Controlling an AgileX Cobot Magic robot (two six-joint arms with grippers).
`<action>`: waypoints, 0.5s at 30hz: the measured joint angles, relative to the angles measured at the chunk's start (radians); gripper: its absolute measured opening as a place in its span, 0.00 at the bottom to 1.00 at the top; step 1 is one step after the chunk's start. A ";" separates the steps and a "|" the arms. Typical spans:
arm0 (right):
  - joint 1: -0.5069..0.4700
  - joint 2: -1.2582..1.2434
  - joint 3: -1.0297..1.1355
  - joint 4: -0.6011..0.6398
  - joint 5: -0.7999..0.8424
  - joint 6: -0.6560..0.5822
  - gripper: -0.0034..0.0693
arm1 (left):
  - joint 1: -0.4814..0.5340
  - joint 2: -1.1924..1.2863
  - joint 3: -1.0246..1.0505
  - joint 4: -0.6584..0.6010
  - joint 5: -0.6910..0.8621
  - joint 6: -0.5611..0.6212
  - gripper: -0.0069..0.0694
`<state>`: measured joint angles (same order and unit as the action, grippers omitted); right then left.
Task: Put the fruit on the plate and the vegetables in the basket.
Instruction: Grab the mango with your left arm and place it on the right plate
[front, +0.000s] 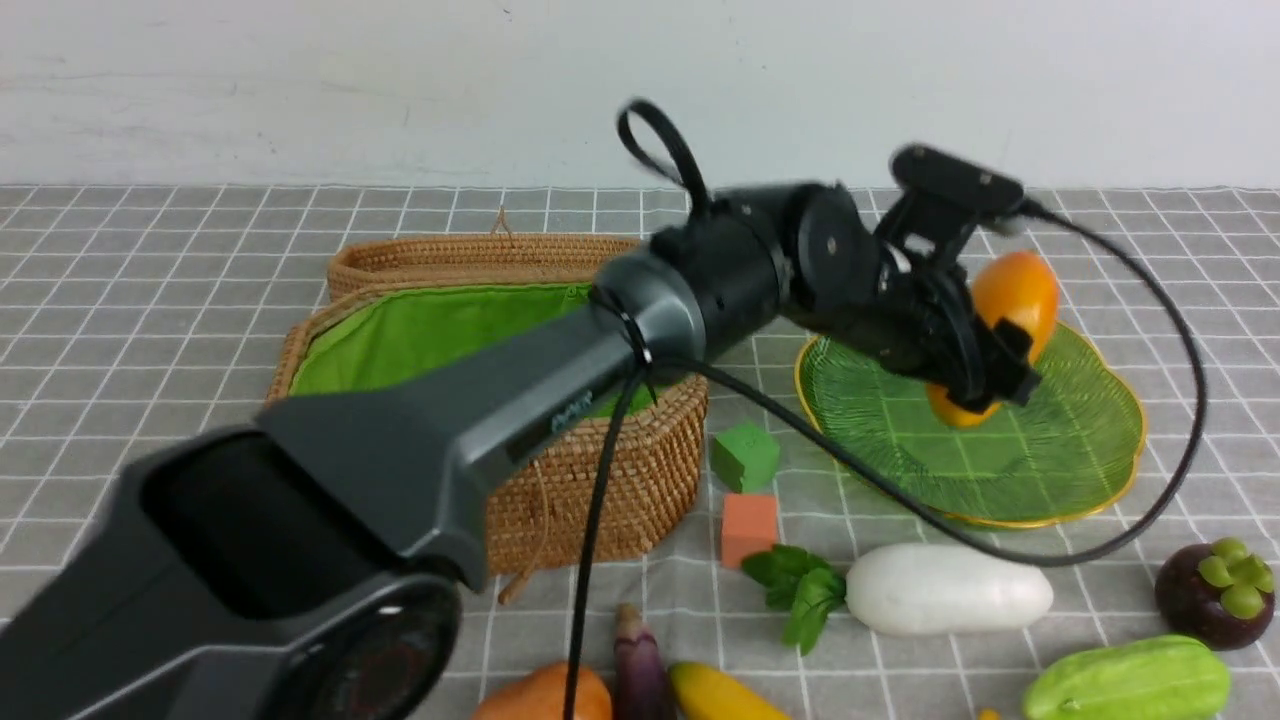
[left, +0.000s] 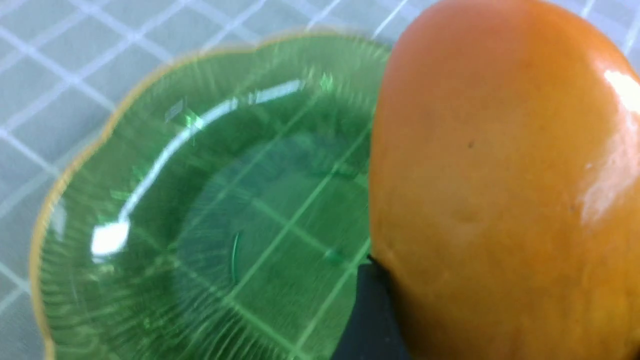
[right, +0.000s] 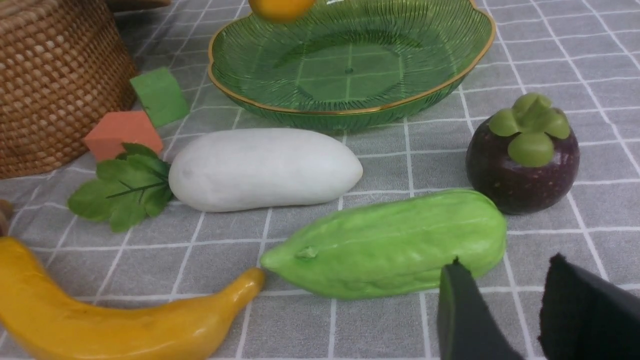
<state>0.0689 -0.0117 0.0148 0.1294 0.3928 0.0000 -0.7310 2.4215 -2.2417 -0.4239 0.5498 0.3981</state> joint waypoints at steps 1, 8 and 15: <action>0.000 0.000 0.000 0.000 0.000 0.000 0.38 | 0.000 0.009 0.000 0.004 -0.002 -0.001 0.79; 0.000 0.000 0.000 0.000 0.000 0.000 0.38 | -0.002 0.030 -0.002 0.043 -0.016 -0.002 0.79; 0.000 0.000 0.000 0.000 0.000 0.000 0.38 | -0.002 0.036 -0.002 0.046 -0.027 -0.002 0.79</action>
<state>0.0689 -0.0117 0.0148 0.1294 0.3928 0.0000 -0.7328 2.4575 -2.2437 -0.3777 0.5231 0.3963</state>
